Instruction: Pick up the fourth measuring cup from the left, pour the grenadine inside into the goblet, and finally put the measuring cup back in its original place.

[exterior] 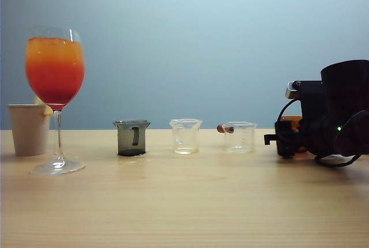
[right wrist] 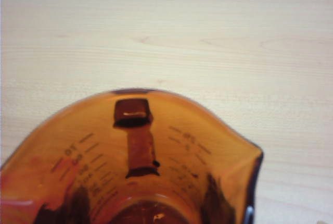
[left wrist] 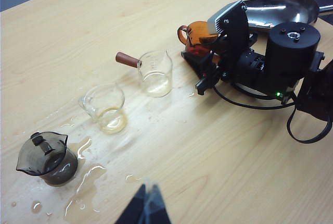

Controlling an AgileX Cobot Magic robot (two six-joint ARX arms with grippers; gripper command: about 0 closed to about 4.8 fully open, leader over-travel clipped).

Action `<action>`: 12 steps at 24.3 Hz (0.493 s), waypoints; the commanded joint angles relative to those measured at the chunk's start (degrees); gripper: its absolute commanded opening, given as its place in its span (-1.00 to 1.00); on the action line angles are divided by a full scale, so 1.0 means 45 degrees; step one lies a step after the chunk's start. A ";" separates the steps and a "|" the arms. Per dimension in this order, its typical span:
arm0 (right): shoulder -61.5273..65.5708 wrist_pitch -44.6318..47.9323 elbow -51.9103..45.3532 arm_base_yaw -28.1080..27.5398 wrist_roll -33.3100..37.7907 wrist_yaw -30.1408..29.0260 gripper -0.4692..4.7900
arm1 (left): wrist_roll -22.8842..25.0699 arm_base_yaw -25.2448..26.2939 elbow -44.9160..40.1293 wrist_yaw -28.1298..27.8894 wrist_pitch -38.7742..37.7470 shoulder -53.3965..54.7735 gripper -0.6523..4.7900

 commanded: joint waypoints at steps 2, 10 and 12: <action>0.0092 -0.0379 -0.0010 0.0010 0.0039 -0.0296 1.00 | 0.0058 0.0005 0.0053 0.0010 0.0078 -0.0029 -0.78; -0.0685 -0.1107 -0.0461 0.0015 0.0034 -0.0296 1.00 | 0.0058 0.0010 0.0058 0.0000 0.0073 -0.0092 -0.78; -0.1287 -0.1826 -0.0767 0.0010 0.0039 -0.0277 1.00 | 0.0058 0.0010 0.0058 0.0000 0.0087 -0.0155 -0.78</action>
